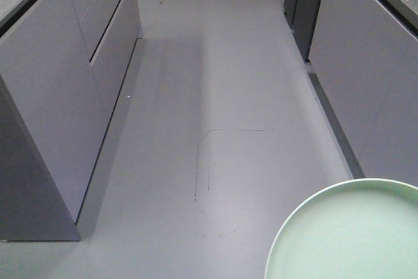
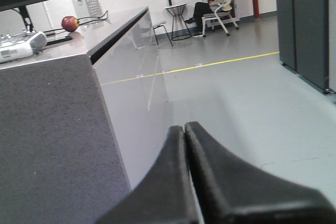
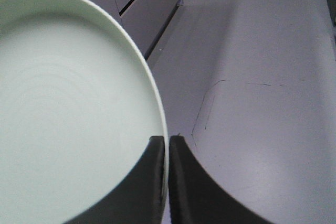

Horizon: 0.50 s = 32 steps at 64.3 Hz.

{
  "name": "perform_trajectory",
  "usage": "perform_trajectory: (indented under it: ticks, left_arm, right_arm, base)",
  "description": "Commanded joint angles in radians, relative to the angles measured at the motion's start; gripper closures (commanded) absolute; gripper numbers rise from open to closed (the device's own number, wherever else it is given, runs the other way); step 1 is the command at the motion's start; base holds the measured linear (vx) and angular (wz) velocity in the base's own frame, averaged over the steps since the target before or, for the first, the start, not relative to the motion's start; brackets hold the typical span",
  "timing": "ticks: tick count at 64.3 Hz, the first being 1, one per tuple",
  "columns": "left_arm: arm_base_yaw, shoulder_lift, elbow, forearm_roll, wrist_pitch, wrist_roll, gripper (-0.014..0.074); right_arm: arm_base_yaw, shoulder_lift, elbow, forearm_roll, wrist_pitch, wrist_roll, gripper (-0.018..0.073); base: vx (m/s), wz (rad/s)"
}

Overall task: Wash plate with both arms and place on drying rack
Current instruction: 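Hold the plate in the right gripper while driving down the aisle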

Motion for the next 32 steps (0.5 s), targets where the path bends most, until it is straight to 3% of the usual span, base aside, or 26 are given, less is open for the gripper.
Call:
perform_trajectory:
  ticks: [1, 32]
  left_arm:
    - [-0.007, -0.013, -0.028, -0.003, -0.076, -0.009, 0.0603]
    - [-0.007, -0.013, -0.028, -0.003, -0.076, -0.009, 0.0603]
  right_arm:
    - [-0.006, 0.021, -0.023, 0.004, -0.075, 0.000, 0.0561]
    - [-0.006, 0.021, -0.023, 0.004, -0.075, 0.000, 0.0561]
  base:
    - [0.14, 0.22]
    - [0.18, 0.18]
